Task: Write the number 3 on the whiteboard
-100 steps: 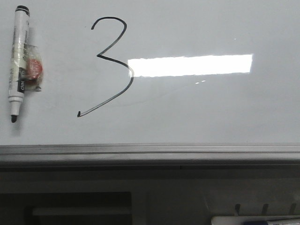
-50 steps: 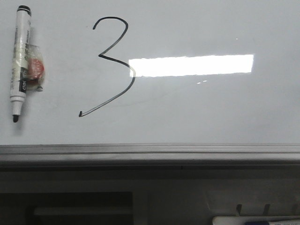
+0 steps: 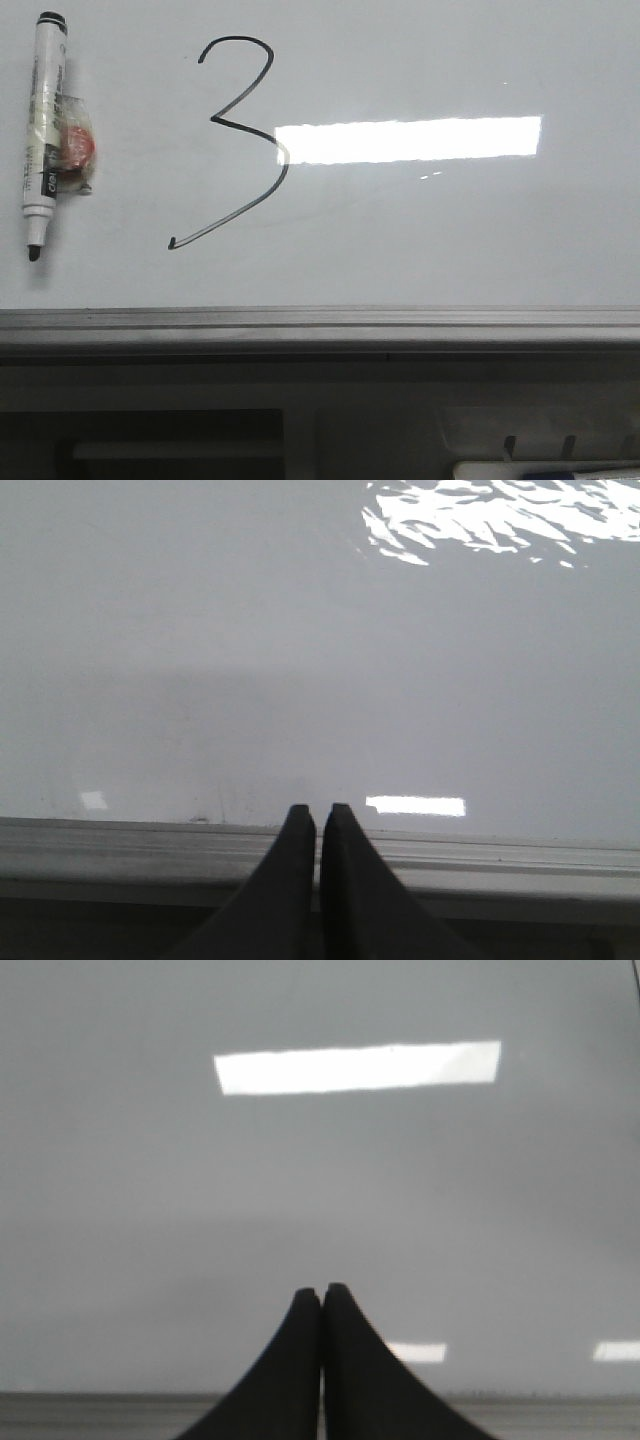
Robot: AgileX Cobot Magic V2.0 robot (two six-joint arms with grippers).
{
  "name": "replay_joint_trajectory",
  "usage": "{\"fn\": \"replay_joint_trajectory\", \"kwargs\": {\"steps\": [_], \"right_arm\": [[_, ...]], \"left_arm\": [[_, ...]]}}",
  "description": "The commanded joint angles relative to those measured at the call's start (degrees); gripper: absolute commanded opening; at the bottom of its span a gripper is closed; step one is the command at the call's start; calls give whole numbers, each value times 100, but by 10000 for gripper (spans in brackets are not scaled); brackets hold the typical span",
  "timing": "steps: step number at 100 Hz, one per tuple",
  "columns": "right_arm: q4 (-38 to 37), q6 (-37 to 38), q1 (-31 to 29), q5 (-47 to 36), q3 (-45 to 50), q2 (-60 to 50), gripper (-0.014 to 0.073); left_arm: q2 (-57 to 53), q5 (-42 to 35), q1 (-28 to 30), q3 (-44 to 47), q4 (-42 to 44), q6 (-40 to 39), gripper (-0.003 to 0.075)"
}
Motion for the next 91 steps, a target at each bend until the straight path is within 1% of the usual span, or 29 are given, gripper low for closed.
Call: {"fn": "replay_joint_trajectory", "kwargs": {"steps": [1, 18, 91], "right_arm": [[10, -72, -40, 25, 171, -109, -41], [-1, -72, -40, 723, 171, -109, -41], [-18, -72, -40, 713, 171, -109, -41]], "left_arm": [[-140, -301, 13, 69, -43, -59, -21], [-140, -301, 13, 69, -43, -59, -21], [-140, -301, 13, 69, -43, -59, -20]]}}
